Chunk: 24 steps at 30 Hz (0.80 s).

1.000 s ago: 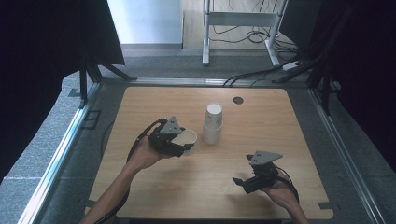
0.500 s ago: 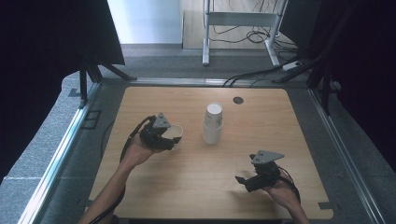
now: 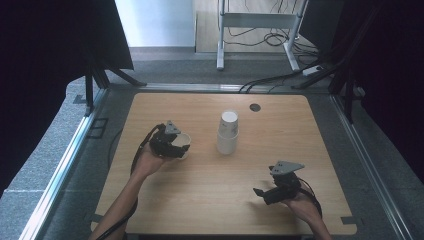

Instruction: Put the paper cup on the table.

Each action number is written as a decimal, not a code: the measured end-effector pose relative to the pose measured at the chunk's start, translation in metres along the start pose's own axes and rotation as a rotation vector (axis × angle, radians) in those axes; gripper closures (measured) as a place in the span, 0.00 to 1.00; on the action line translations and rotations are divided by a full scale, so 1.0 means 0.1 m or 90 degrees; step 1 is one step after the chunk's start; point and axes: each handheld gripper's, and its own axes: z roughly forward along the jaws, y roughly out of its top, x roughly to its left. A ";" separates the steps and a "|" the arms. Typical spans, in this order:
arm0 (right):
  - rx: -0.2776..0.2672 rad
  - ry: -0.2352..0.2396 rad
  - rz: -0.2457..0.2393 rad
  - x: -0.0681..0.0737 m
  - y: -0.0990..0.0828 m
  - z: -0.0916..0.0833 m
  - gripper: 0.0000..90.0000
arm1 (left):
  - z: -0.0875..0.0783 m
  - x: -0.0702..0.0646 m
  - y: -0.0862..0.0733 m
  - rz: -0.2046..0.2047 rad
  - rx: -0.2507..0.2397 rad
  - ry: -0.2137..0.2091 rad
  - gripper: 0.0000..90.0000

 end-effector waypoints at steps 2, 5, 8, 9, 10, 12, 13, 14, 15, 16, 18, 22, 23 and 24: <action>0.001 0.002 -0.001 0.00 0.00 0.01 0.00 | 0.03 -0.01 -0.01 -0.006 -0.001 0.000 0.33; 0.003 0.002 -0.001 0.00 0.00 0.01 0.00 | 0.07 -0.01 -0.02 -0.011 0.003 0.003 0.32; 0.005 0.004 -0.003 0.00 0.00 0.01 0.00 | 0.10 -0.02 -0.03 -0.014 0.007 0.005 0.30; 0.005 0.004 -0.003 0.00 0.00 0.01 0.00 | 0.11 -0.02 -0.03 -0.015 0.007 0.003 0.30; 0.004 0.004 -0.004 0.00 -0.01 0.01 0.00 | 0.11 -0.03 -0.03 -0.018 0.006 0.003 0.29; 0.005 0.005 -0.004 0.00 -0.01 0.01 0.00 | 0.12 -0.03 -0.02 -0.022 0.007 -0.001 0.27; 0.005 0.005 -0.004 0.00 -0.01 0.01 0.00 | 0.13 -0.03 -0.02 -0.023 0.009 -0.003 0.25; 0.005 0.005 -0.005 0.00 -0.01 0.01 0.00 | 0.13 -0.03 -0.02 -0.026 0.010 -0.003 0.22; 0.005 0.006 -0.005 0.00 -0.01 0.01 0.00 | 0.13 -0.04 -0.02 -0.029 0.009 -0.006 0.18; 0.005 0.006 -0.004 0.01 -0.01 0.01 0.00 | 0.13 -0.03 -0.02 -0.031 0.006 -0.012 0.15; 0.006 0.005 -0.007 0.01 -0.01 0.02 0.00 | 0.12 -0.03 -0.02 -0.041 0.003 -0.005 0.13; 0.009 0.007 -0.009 0.02 -0.01 0.02 0.00 | 0.06 -0.03 0.01 -0.045 -0.013 -0.011 0.08; 0.008 0.005 -0.009 0.02 -0.01 0.02 0.00 | 0.03 -0.03 0.02 -0.046 -0.019 -0.014 0.08; 0.007 0.004 -0.009 0.02 -0.01 0.02 0.00 | 0.00 -0.04 0.03 -0.044 -0.025 -0.014 0.07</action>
